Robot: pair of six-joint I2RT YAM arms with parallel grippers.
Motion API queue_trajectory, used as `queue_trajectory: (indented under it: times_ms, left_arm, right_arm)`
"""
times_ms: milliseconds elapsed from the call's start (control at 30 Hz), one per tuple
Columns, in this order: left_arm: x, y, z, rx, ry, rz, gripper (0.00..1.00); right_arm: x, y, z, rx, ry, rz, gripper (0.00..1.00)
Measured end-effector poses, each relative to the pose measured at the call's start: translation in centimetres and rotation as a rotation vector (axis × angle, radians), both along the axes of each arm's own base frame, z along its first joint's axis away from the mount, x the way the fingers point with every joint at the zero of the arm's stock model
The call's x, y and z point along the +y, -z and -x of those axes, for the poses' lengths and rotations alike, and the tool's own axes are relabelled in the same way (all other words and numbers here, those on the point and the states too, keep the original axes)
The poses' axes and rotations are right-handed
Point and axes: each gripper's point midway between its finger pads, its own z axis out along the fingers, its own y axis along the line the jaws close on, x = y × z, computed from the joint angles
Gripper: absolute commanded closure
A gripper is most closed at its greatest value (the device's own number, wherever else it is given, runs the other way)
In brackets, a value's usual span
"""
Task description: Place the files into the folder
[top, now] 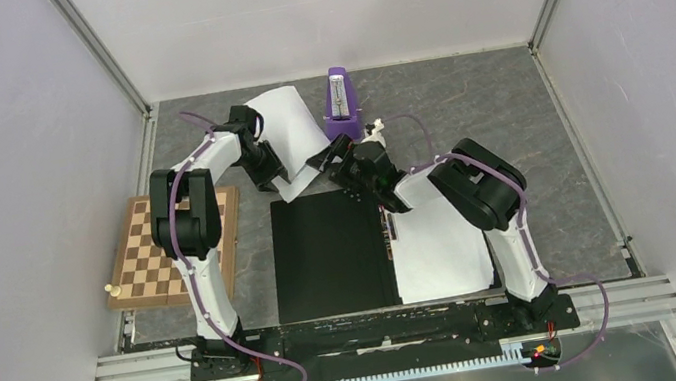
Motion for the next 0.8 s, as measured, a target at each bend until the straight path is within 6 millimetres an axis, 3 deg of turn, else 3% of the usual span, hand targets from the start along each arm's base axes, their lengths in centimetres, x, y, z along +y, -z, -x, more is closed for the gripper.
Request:
queue_trajectory:
  times_ms: [333,433,533,667,800]
  left_arm:
    - [0.6,0.0,0.0,0.007,-0.011,0.0,0.53]
    - [0.7,0.0,0.0,0.009,-0.014,-0.001,0.53]
    - [0.8,0.0,0.1,0.01,-0.015,-0.002,0.53]
    - [1.0,0.0,0.3,0.011,-0.009,-0.009,0.53]
    - [1.3,-0.1,1.0,0.02,-0.004,-0.019,0.53]
  right_arm:
    - [1.4,-0.6,-3.9,-0.025,0.117,-0.189,0.02]
    - [1.7,-0.8,-5.0,-0.027,0.142,-0.225,0.08]
    - [1.9,-0.7,-5.9,-0.021,0.163,-0.247,0.23]
    - [1.4,0.4,-6.6,0.001,0.193,-0.25,0.55]
    - [1.0,1.5,-6.8,0.021,0.206,-0.231,0.78]
